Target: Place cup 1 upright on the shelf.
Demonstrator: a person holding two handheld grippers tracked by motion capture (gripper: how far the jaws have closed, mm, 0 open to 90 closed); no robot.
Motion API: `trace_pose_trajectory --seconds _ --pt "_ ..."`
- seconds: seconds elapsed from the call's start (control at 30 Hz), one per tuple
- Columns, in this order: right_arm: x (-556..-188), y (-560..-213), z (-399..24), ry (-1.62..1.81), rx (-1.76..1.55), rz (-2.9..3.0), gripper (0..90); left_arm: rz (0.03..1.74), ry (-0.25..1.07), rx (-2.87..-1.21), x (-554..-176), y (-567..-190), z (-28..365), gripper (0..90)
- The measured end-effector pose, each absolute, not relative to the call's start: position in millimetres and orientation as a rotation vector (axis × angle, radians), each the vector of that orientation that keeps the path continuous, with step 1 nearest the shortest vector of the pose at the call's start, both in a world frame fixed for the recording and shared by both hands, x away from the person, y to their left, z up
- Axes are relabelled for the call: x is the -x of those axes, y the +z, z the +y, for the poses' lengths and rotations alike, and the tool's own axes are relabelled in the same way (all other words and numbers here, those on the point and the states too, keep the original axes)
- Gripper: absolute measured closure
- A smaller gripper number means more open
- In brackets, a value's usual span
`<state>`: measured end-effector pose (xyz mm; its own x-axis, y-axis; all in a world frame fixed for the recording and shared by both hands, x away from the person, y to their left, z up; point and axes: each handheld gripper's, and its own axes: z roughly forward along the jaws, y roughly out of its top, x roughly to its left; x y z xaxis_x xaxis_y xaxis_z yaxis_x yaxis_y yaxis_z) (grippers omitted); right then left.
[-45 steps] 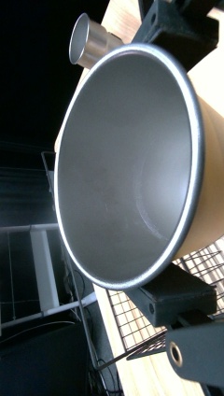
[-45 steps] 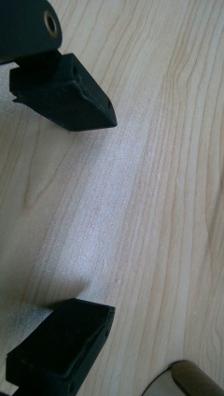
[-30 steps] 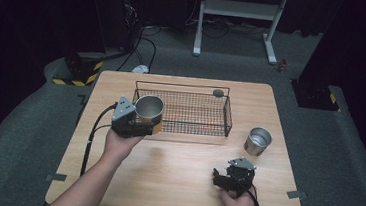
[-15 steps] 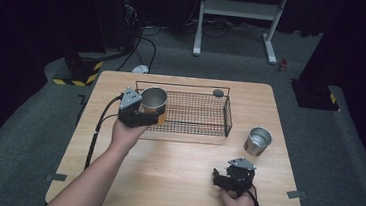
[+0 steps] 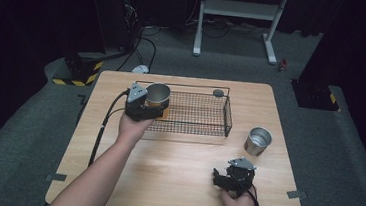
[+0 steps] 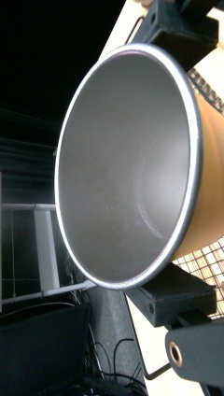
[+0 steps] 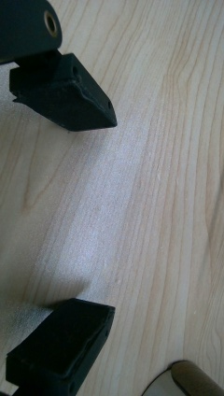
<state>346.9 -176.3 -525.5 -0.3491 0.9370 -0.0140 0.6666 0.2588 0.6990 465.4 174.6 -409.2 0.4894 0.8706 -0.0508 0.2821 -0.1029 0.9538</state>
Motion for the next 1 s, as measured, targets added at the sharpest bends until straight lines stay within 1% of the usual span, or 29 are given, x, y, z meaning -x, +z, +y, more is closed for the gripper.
trace_pose_trajectory --seconds 0.5,1.0 --pt "-347 -526 -176 0.847 -1.455 2.107 9.2 1.086 0.654 -1.633 -489 -430 175 14.0" --pt "-347 -526 -177 0.848 -1.443 2.107 9.7 1.137 0.644 -1.699 -501 -452 172 14.0"
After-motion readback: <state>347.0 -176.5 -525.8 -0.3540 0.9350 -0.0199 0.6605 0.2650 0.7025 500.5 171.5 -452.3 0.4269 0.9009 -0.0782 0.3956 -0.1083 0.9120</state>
